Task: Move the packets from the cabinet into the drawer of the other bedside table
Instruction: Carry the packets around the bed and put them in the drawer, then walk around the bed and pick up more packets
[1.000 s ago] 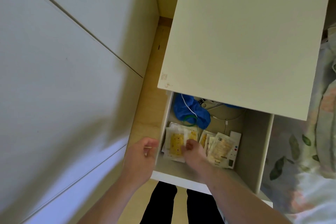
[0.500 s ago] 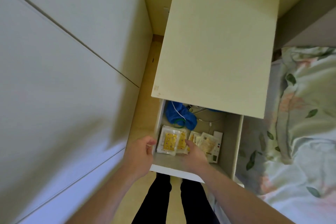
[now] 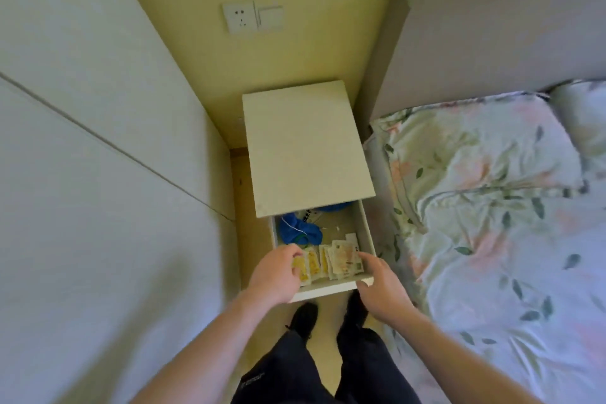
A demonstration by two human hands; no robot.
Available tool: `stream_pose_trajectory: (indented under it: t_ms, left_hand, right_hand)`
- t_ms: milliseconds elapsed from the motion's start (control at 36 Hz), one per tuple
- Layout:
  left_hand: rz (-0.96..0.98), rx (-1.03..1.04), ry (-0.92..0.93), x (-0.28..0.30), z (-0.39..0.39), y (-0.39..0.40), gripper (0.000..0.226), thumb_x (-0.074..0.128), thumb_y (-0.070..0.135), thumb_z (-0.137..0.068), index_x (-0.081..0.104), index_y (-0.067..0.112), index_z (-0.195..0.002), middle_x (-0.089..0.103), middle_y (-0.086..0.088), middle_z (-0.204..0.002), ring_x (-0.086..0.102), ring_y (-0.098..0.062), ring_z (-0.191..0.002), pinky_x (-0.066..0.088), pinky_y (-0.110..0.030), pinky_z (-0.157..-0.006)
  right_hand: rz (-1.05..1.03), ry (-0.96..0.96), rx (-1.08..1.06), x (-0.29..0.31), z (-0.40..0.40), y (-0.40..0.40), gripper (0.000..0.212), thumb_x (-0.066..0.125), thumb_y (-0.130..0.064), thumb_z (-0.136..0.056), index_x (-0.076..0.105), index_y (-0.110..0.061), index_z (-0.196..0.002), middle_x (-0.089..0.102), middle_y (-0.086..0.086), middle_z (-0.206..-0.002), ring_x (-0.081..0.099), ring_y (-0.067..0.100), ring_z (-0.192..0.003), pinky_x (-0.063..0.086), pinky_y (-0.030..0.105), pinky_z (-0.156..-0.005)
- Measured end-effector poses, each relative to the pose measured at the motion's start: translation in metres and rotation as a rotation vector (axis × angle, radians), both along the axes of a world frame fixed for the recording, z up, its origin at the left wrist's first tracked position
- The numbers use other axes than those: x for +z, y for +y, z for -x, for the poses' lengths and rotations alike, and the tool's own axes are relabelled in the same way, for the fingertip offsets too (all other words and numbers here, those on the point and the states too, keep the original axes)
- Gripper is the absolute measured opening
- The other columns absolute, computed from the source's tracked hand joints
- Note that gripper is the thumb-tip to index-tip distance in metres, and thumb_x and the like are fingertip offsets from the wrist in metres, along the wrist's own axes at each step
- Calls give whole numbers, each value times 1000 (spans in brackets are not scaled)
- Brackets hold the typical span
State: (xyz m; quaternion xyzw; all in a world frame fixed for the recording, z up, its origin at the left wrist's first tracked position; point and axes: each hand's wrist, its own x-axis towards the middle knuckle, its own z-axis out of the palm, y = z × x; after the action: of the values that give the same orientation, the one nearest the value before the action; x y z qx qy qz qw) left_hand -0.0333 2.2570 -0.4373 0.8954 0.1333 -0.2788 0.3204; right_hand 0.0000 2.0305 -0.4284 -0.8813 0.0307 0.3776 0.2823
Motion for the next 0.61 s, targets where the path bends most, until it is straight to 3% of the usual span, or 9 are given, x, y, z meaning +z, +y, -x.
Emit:
stream_pose_trajectory:
  t_ms: [139,250,333,472,611]
  left_hand:
    - [-55,-231,-68,45,-13,-23,43,56,24,-100,47,28,-142,48,9,-145,61,-8,-108,53,-26,-91]
    - [-41,-384,-122,80,-17,-58,43,53,29,-102,45,30,-144,44,11,-148,56,-9,-119,50,-29,-98]
    - [-31,-513,-163,102,-11,-93,45,53,31,-102,42,30,-146,41,11,-149,49,-11,-129,46,-31,-106]
    - [-15,-692,-276,134,16,-169,46,53,32,-101,43,30,-146,42,11,-149,44,-12,-135,40,-30,-112]
    - [38,-837,-404,162,77,-266,44,56,31,-98,48,30,-141,49,10,-142,47,-13,-131,39,-34,-114]
  right_hand:
    - [-30,-85,-170,43,37,-25,57,56,-22,-98,39,-33,-151,39,-6,-156,54,14,-128,48,29,-105]
    - [-27,-185,-266,75,66,-53,56,56,-26,-99,38,-33,-151,39,-8,-155,46,13,-137,39,28,-111]
    - [-13,-249,-368,97,95,-82,57,56,-28,-99,36,-36,-151,36,-9,-158,50,12,-132,39,28,-109]
    - [-10,-350,-552,138,162,-143,56,56,-26,-100,36,-38,-151,34,-12,-156,43,14,-138,36,25,-104]
    - [23,-431,-743,163,262,-217,57,57,-26,-100,34,-42,-150,33,-18,-157,37,8,-142,32,29,-114]
